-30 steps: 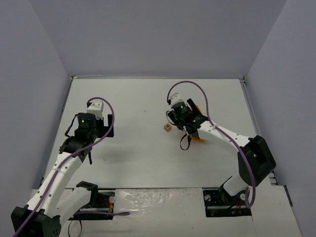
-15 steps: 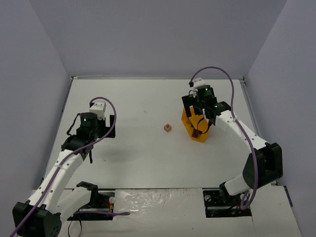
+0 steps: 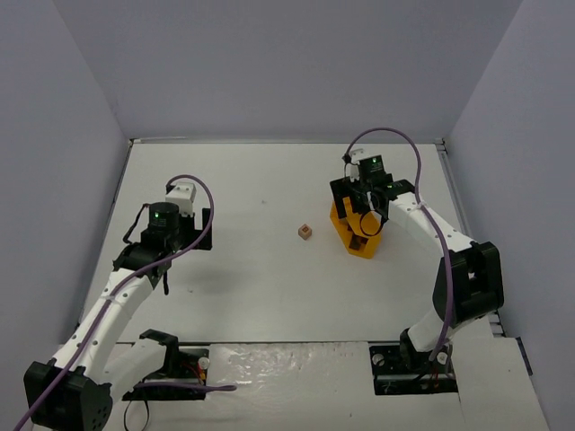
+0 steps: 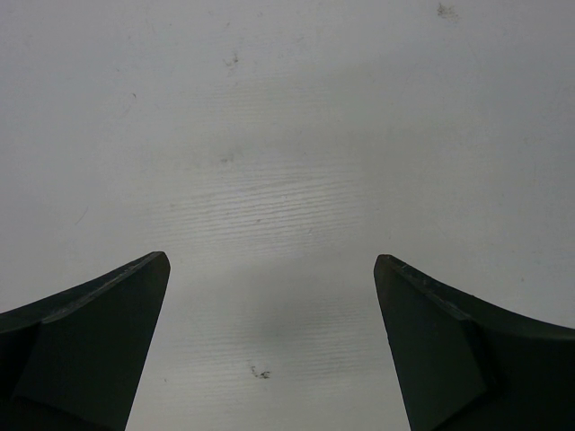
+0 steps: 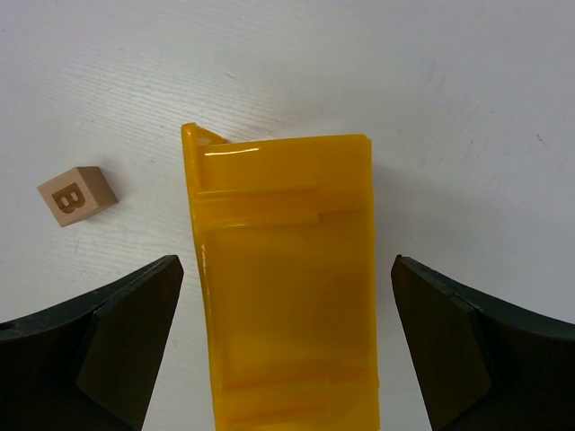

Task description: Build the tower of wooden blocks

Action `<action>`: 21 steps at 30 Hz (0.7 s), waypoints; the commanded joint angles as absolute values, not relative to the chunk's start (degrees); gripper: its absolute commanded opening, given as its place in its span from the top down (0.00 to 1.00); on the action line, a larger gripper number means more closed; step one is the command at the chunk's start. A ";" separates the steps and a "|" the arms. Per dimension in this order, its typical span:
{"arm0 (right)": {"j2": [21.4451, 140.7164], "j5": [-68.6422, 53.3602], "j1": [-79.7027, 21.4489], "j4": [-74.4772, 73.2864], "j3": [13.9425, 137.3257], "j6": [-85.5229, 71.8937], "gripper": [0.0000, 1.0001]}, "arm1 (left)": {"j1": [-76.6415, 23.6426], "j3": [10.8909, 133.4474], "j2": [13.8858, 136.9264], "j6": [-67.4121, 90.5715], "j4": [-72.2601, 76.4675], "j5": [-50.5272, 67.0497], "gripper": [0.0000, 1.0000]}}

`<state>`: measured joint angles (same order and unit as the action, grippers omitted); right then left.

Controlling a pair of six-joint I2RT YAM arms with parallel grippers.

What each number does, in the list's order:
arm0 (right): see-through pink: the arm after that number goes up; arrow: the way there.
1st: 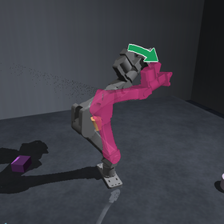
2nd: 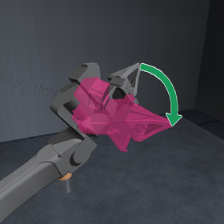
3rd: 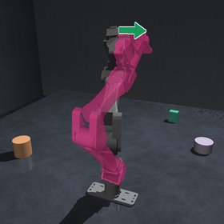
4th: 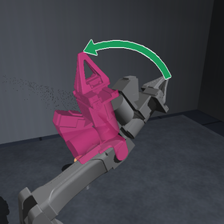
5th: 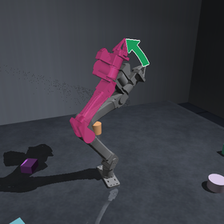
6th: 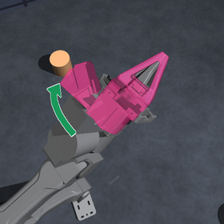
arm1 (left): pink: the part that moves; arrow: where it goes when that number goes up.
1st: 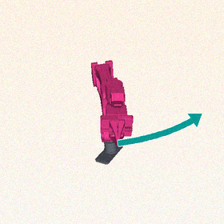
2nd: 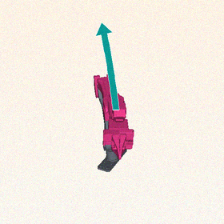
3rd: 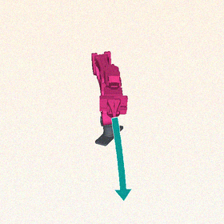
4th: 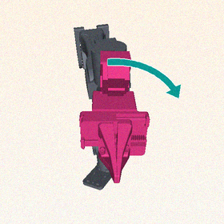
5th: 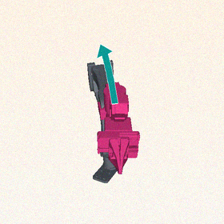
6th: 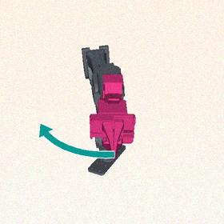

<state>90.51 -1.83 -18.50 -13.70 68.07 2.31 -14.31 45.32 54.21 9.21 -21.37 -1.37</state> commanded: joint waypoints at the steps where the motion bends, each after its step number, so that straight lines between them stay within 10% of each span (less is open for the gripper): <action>1: 90.62 -2.91 -17.75 -13.01 69.78 1.93 0.00 | -14.68 48.96 54.85 9.05 -20.22 -0.53 0.03; 16: 94.20 -6.00 -16.52 -13.18 69.92 1.91 0.01 | -14.68 49.06 55.20 8.99 -20.39 -0.35 0.03; 21: 94.12 -5.35 -16.61 -13.28 70.32 2.21 0.15 | -14.68 49.22 55.11 8.97 -20.40 -0.35 0.03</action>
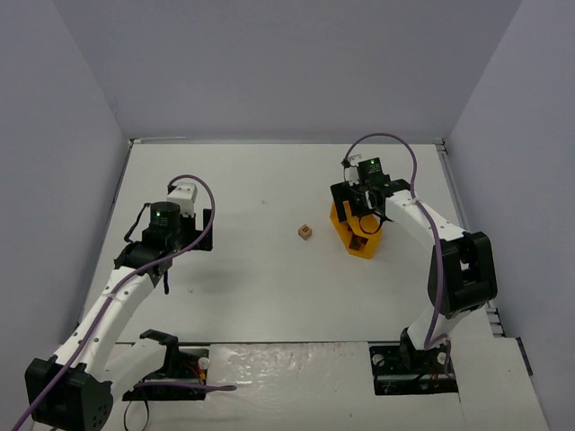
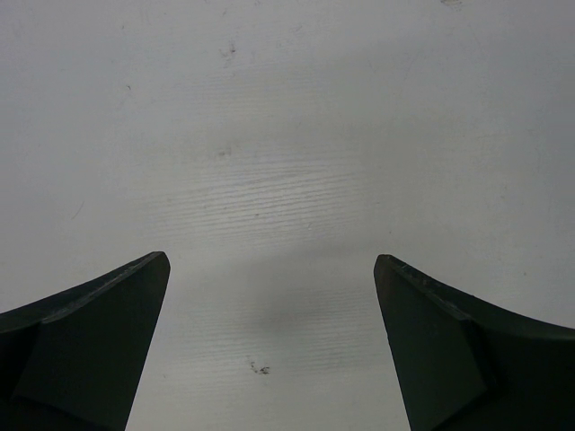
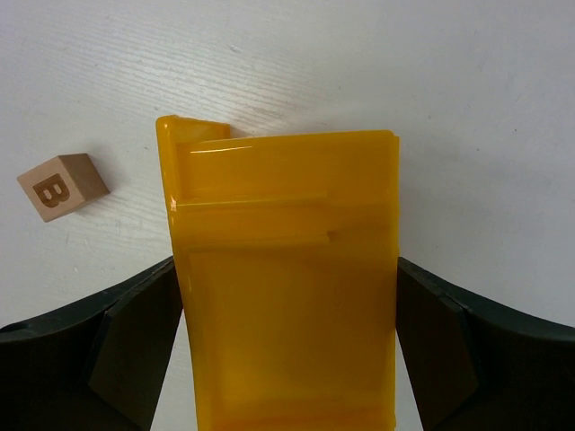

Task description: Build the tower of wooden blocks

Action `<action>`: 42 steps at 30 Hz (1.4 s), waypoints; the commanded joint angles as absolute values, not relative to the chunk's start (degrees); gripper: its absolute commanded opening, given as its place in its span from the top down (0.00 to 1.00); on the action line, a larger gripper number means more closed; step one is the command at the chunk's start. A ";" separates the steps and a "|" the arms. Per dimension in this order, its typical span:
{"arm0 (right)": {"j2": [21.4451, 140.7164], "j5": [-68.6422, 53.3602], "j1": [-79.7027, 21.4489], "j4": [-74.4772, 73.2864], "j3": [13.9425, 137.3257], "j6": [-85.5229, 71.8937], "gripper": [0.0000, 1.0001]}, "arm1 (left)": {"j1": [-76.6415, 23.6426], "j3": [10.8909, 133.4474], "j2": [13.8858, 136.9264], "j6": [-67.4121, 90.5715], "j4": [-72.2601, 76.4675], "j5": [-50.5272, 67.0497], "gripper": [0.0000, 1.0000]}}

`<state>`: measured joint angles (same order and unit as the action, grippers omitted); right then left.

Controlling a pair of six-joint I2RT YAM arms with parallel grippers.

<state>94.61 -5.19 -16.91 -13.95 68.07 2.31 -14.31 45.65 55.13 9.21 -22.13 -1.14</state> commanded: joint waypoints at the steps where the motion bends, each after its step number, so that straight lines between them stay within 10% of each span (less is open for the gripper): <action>1: 94.03 -5.26 -16.61 -13.32 70.42 2.30 0.18 | -14.68 49.22 55.11 9.02 -20.44 -0.35 0.03; 16: 91.48 -2.52 -17.68 -13.54 70.36 4.32 0.86 | -14.68 49.22 55.11 9.05 -20.41 -0.26 0.03; 42: 91.83 11.35 -22.20 -13.36 70.14 6.06 1.00 | -14.77 49.71 56.02 9.88 -21.01 0.00 0.03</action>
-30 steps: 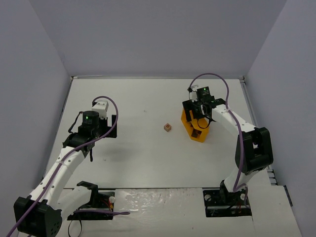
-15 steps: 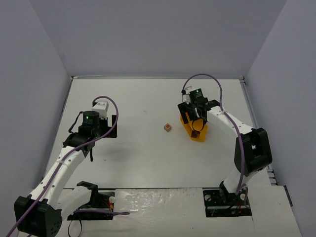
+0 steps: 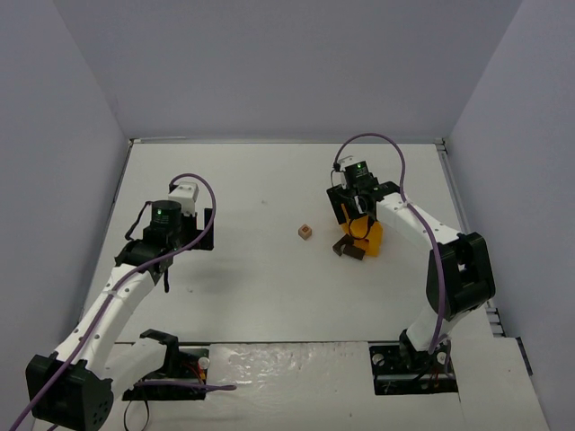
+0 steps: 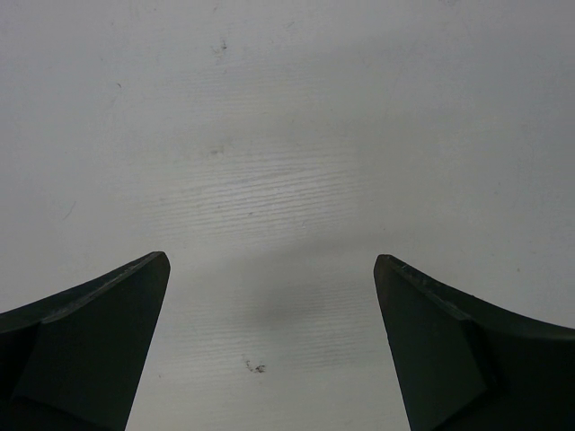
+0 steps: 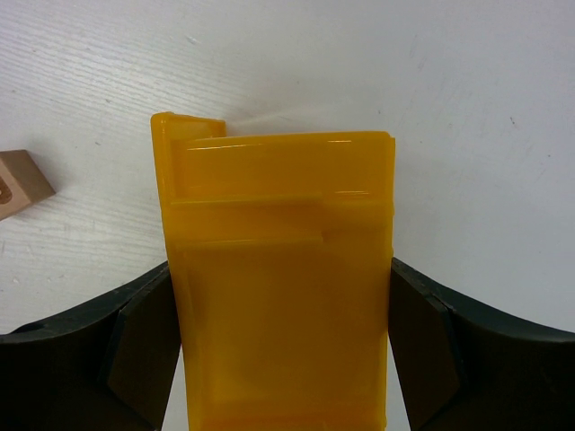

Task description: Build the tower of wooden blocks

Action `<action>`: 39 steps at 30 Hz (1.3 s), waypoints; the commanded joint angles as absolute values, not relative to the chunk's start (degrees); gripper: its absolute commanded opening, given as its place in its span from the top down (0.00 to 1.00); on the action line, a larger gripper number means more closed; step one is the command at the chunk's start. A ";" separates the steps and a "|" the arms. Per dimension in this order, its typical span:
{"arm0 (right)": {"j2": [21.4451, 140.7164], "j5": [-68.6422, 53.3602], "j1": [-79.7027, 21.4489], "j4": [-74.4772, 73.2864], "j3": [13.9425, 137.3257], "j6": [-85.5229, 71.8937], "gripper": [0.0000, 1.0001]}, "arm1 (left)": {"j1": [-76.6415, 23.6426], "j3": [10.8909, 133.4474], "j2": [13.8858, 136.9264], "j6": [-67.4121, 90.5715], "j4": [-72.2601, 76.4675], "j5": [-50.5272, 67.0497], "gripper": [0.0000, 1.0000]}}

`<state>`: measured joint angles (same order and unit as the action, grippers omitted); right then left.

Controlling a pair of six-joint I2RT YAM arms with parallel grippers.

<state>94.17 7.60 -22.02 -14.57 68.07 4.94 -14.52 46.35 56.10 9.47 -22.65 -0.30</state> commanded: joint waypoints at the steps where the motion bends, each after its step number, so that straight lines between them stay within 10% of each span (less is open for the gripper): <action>1: 91.93 11.59 -22.15 -13.36 70.14 6.06 1.00 | -14.77 49.66 56.07 9.93 -21.01 0.00 0.03; 39: 91.98 16.58 -25.28 -13.27 69.79 6.33 1.00 | -14.77 49.92 56.16 9.79 -21.41 0.00 0.03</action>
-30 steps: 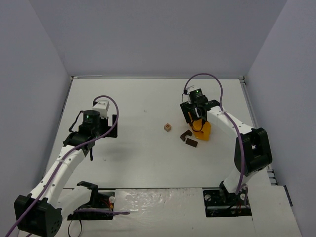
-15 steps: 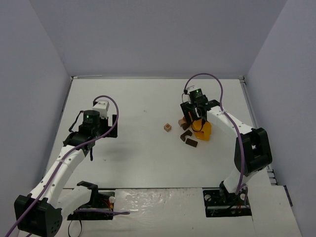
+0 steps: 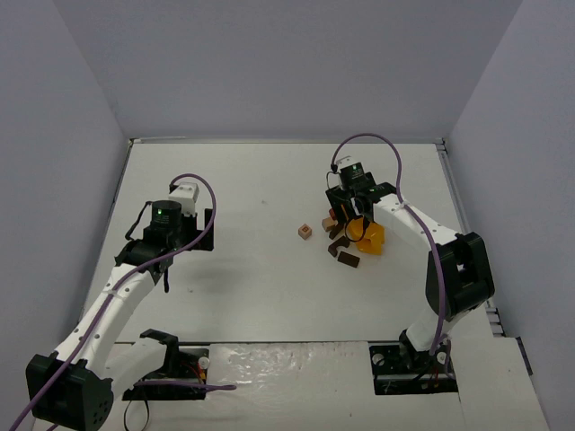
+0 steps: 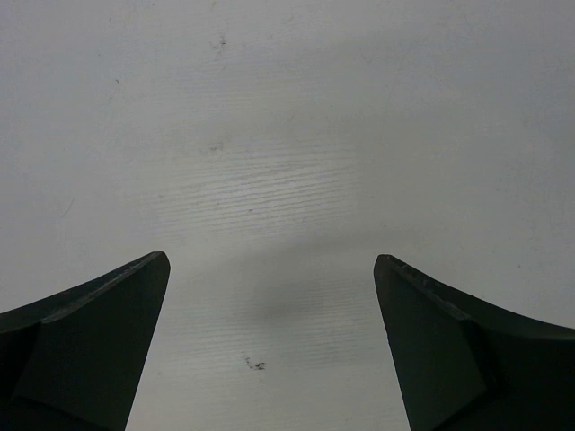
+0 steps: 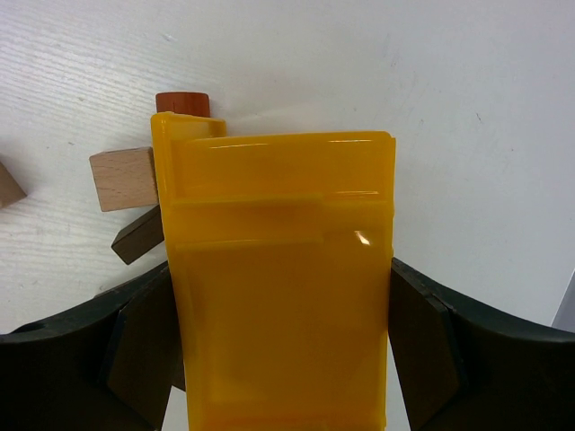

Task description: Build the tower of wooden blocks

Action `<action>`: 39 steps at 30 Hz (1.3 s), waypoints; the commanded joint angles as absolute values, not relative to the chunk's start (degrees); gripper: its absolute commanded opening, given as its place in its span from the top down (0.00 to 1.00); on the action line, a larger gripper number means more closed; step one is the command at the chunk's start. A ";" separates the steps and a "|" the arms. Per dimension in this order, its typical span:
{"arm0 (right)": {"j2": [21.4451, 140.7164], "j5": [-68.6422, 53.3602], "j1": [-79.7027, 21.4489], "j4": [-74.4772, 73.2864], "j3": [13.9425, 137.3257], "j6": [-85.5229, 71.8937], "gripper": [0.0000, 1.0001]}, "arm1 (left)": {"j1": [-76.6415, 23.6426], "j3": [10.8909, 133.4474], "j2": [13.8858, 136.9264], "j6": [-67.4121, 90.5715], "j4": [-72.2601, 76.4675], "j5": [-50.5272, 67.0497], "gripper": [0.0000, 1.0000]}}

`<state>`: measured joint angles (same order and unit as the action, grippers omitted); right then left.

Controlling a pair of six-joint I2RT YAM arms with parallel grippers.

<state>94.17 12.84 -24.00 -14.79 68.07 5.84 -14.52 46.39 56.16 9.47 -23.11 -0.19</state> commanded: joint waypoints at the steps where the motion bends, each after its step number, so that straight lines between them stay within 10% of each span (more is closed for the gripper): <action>1: 91.94 16.83 -25.51 -13.27 69.79 6.33 1.00 | -14.77 49.91 56.15 9.84 -21.36 0.00 0.03; 29: 92.48 28.46 -25.44 -13.29 69.99 3.80 1.00 | -14.77 49.83 55.90 9.86 -21.71 0.00 0.03; 39: 102.03 21.36 -21.70 -10.44 86.97 20.06 1.00 | -14.77 49.92 55.99 9.77 -21.71 0.00 0.03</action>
